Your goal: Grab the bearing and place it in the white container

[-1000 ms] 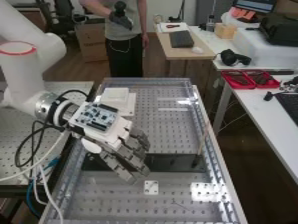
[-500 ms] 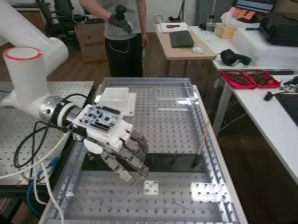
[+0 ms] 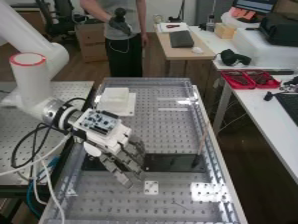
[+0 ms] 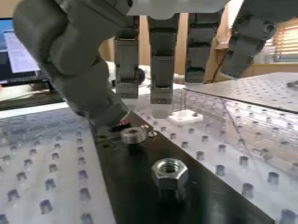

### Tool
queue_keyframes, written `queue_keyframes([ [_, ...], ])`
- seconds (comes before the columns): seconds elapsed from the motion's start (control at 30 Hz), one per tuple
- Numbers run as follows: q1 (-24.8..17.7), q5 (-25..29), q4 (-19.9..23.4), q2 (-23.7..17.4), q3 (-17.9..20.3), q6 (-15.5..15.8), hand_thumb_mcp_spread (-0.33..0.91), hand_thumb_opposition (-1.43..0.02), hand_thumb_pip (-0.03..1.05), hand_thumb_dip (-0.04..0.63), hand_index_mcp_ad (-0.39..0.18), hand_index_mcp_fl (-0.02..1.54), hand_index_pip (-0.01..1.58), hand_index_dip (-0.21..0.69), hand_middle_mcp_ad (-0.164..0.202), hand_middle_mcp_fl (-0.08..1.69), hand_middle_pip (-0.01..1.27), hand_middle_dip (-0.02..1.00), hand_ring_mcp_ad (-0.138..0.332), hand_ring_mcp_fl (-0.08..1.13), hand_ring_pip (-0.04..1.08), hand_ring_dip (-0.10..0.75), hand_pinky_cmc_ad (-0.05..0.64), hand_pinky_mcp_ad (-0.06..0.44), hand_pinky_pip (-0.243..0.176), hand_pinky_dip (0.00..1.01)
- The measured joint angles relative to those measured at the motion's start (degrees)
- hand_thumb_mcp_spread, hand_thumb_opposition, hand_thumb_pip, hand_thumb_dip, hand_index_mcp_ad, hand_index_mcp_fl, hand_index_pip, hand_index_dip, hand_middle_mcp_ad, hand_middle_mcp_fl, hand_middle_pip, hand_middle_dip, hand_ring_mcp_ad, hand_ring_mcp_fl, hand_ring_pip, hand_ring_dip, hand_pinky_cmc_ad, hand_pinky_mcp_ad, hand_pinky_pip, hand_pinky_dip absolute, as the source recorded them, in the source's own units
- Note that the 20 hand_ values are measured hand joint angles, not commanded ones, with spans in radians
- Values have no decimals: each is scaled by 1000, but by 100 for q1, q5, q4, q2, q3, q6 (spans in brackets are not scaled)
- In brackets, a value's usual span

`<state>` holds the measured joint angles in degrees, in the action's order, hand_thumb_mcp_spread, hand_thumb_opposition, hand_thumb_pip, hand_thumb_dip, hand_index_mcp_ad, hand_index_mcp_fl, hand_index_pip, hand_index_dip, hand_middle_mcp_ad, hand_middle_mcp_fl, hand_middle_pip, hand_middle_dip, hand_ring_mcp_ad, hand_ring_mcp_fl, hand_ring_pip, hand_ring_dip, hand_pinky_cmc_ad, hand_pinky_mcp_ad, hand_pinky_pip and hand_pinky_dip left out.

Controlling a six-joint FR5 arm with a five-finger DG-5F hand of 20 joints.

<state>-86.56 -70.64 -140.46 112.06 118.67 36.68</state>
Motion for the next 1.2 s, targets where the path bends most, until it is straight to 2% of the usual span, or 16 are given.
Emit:
queue_keyframes([
  [0.2, -51, 141, 145, 68, 51, 1, 400, -822, 862, 346, -72, 2, 1330, 77, 63, 152, 850, 592, 147, 17, 424, 353, 374, 311, -124, 375],
  [0.33, -103, 237, 253, 97, 96, 34, 403, -822, 862, 346, -72, 7, 1344, 77, 63, 159, 852, 606, 147, 21, 421, 353, 367, 311, -124, 375],
  [0.47, -175, 385, 409, 138, 138, 57, 400, -822, 862, 346, -72, 28, 1342, 77, 63, 155, 885, 607, 148, 19, 463, 353, 367, 304, -120, 375],
  [0.63, -179, 412, 407, 158, 124, 25, 403, -822, 862, 346, -72, 31, 1370, 77, 63, 152, 949, 623, 145, 16, 527, 353, 353, 293, -120, 375],
  [0.8, -162, 408, 371, 171, 95, 24, 412, -817, 855, 346, -72, 30, 1370, 77, 61, 150, 991, 637, 147, 19, 534, 344, 346, 291, -124, 375],
  [0.87, -159, 406, 381, 174, 98, 36, 431, -822, 855, 346, -72, 33, 1370, 77, 58, 152, 997, 639, 131, 16, 559, 349, 346, 291, -124, 375],
  [1.1, -155, 372, 379, 188, 84, 65, 431, -822, 853, 346, -75, 37, 1374, 75, 61, 155, 1028, 656, 129, 33, 586, 351, 344, 291, -124, 375],
  [1.2, -165, 367, 371, 196, 74, 106, 431, -822, 848, 346, -75, 35, 1354, 65, 58, 152, 1023, 653, 129, 35, 620, 380, 344, 291, -120, 375],
])
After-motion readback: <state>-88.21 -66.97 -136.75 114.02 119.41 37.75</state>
